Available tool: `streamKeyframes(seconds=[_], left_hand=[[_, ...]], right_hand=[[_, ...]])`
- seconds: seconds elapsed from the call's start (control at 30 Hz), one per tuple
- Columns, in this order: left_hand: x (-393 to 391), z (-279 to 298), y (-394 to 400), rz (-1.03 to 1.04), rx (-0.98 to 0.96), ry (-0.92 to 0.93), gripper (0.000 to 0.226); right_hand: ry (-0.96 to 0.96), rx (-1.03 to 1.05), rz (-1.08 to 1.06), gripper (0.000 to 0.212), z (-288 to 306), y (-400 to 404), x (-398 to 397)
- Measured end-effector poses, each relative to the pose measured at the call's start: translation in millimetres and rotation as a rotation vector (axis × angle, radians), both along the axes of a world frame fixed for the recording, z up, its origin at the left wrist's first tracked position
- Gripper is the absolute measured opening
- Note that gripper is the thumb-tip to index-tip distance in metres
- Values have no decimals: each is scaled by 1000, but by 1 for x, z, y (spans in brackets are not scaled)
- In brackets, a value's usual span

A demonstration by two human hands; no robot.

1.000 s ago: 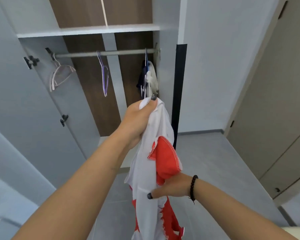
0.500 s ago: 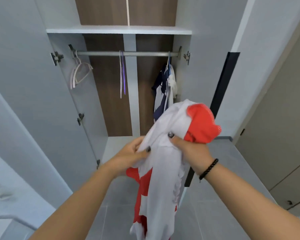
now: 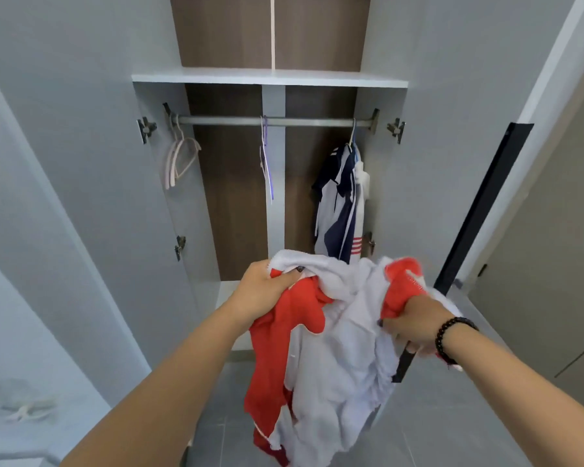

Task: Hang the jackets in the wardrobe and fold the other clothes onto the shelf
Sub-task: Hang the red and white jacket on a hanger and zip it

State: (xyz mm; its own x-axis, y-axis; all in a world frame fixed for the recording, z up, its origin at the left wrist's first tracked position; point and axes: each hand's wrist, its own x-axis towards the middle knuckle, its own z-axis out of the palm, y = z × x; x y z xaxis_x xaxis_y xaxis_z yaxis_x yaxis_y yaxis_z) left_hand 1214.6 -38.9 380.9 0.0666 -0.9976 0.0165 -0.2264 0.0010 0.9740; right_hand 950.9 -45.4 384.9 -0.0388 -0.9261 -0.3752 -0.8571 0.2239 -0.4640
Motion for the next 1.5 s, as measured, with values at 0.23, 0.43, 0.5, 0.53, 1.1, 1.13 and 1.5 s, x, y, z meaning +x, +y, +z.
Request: streamKeyframes(seconds=[0.23, 0.43, 0.5, 0.53, 1.1, 1.13, 1.5], left_hand=[[-1, 36, -8, -103, 33, 77, 18], [25, 37, -2, -166, 64, 5, 24], [49, 35, 0, -153, 113, 186, 25], [62, 33, 2, -113, 126, 269, 26], [92, -86, 10, 150, 13, -217, 16], [93, -79, 3, 115, 2, -230, 19], [49, 8, -118, 11, -233, -249, 21]], right_hand=[[-183, -142, 310, 45, -22, 29, 104], [-617, -121, 91, 13, -34, 12, 161], [-659, -57, 40, 16, -30, 5, 173], [-696, -33, 17, 17, -26, 1, 178], [-1180, 81, -212, 15, 36, -63, 185], [-1185, 52, -219, 15, 36, -71, 176], [-931, -169, -132, 37, -2, -162, 110]])
